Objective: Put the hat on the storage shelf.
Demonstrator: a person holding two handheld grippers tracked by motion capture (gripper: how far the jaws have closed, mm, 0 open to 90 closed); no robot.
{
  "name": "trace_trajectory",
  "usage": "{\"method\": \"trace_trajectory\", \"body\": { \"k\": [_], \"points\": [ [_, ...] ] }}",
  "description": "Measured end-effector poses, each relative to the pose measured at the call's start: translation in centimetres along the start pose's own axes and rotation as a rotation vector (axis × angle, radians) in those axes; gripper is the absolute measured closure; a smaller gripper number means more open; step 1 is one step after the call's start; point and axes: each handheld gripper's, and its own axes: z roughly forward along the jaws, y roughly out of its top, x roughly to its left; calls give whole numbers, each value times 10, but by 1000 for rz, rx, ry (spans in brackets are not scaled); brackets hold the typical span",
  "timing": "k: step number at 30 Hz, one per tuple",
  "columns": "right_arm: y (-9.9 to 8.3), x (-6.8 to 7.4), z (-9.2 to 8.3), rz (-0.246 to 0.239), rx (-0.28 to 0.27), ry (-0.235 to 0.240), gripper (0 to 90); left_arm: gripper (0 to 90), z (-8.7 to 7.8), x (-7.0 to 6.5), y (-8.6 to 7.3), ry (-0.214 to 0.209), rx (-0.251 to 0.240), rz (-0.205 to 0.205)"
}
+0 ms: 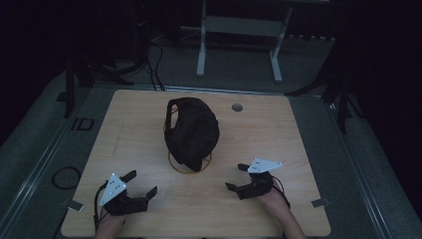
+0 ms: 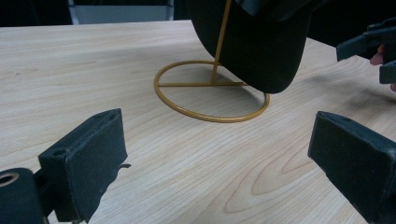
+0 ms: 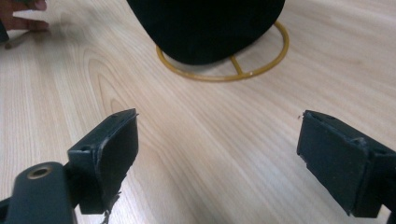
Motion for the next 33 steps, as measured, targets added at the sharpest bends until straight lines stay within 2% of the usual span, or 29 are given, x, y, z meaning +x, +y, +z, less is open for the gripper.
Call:
{"method": "trace_trajectory", "body": {
  "k": [5,10,17,23,29,33],
  "points": [
    [-7,0,-2,8,8,-7,124,47,0,0,0,-1,0,0],
    [-15,0,-4,-14,24,-33,126,47,0,0,0,-4,0,2],
    [-24,-2,-9,-19,37,-49,129,47,0,0,0,-6,-1,0],
    [-30,-3,-17,-30,50,-79,129,47,0,0,0,-4,1,0],
    [-35,-5,-25,-24,46,-91,129,47,-1,0,-1,-3,0,2],
    [-38,-9,-34,-18,42,-115,129,47,-1,0,0,-4,-3,0]
  ]
}}
